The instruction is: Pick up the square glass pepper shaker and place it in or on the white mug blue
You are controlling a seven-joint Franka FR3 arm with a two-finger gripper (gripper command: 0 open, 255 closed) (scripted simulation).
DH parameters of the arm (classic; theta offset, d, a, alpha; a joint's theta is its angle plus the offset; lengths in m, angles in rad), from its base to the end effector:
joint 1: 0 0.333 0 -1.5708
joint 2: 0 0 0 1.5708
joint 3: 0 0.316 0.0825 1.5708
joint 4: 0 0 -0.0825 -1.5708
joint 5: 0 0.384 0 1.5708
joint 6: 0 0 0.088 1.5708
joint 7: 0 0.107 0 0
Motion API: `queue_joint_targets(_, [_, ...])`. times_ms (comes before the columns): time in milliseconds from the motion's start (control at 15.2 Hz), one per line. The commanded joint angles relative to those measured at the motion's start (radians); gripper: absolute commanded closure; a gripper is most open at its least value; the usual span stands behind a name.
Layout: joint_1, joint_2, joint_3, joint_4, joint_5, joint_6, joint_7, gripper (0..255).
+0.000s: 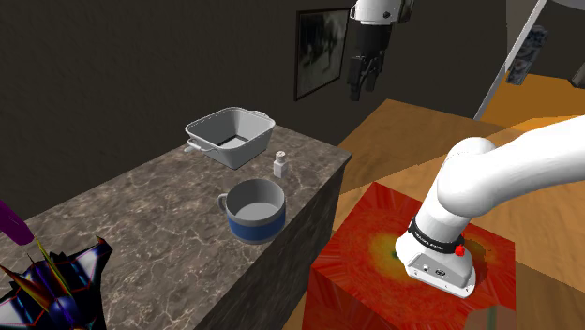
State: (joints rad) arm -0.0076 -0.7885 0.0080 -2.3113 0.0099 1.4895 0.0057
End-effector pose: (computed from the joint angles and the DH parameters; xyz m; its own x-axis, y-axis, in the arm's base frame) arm 0.2980 0.0021 0.6052 0.9994 -0.0070 -0.0333 -0.0072 -1.0000 -0.0040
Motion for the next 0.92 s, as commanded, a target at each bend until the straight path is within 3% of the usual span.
queue_joint_targets(0, [0.000,0.000,0.000,0.000,0.000,0.000,0.000,0])
queue_joint_targets(858, [0.028,0.452,0.070,0.068,0.019,0.291,0.050,0])
